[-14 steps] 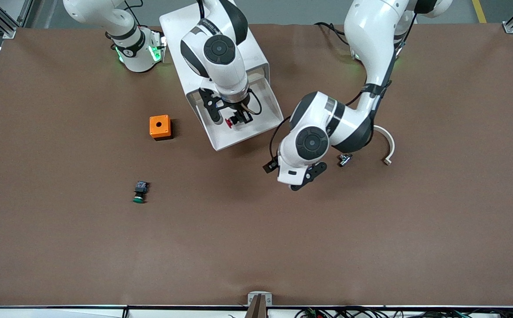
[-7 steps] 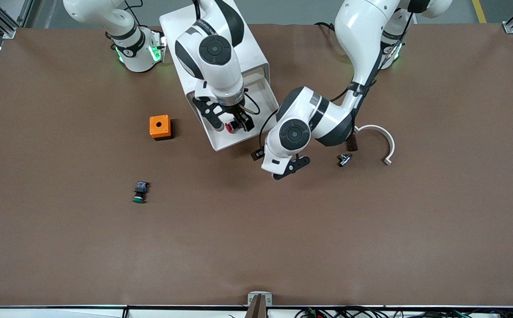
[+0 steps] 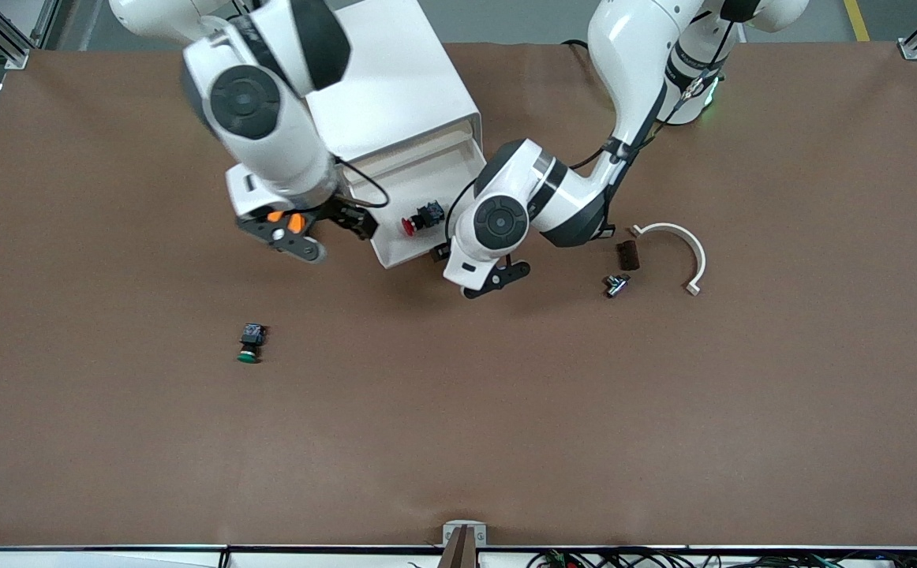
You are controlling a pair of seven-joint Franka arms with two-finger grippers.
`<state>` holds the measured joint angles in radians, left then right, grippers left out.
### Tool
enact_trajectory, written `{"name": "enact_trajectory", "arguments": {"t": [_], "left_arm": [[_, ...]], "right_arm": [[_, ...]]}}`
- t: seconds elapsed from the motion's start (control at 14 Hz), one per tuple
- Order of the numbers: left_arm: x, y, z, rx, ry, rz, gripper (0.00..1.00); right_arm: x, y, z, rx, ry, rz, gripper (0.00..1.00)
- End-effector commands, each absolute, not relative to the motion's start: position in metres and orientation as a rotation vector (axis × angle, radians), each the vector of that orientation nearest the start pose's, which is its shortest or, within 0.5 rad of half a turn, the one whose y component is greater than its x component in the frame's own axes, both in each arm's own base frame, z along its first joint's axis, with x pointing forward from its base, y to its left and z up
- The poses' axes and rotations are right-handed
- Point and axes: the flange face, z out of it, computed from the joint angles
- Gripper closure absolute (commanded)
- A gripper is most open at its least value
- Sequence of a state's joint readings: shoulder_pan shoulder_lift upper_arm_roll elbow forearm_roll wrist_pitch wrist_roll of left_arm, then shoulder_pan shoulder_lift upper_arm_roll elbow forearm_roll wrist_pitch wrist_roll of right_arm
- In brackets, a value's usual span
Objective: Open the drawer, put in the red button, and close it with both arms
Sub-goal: 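Push the drawer shut with the left gripper while the right gripper withdraws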
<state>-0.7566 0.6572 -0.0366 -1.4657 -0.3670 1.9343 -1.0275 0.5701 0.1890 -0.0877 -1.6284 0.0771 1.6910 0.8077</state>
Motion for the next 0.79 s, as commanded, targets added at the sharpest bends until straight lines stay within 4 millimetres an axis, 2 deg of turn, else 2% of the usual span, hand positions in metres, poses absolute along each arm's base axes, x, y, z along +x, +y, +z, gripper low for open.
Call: {"name": "enact_trajectory", "arguments": {"t": [0.0, 0.21, 0.36, 0.64, 0.71], "left_arm": [[0.440, -0.520, 0.295, -3.061, -0.647, 0.662, 0.00], [0.409, -0.543, 0.293, -3.030, -0.663, 0.709, 0.00], [0.389, -0.557, 0.291, -3.007, -0.668, 0.716, 0.00], [0.360, -0.579, 0.289, -2.993, -0.698, 0.701, 0.00], [0.355, -0.582, 0.289, -2.984, -0.719, 0.699, 0.00]], "right_arm": [[0.545, 0.228, 0.525, -3.153, 0.273, 0.199, 0.00], [0.560, 0.160, 0.543, -3.147, 0.082, 0.169, 0.00], [0.566, 0.117, 0.547, -3.137, -0.019, 0.185, 0.00], [0.572, 0.020, 0.555, -3.109, -0.116, 0.207, 0.00], [0.570, 0.005, 0.559, -3.104, -0.114, 0.223, 0.00]]}}
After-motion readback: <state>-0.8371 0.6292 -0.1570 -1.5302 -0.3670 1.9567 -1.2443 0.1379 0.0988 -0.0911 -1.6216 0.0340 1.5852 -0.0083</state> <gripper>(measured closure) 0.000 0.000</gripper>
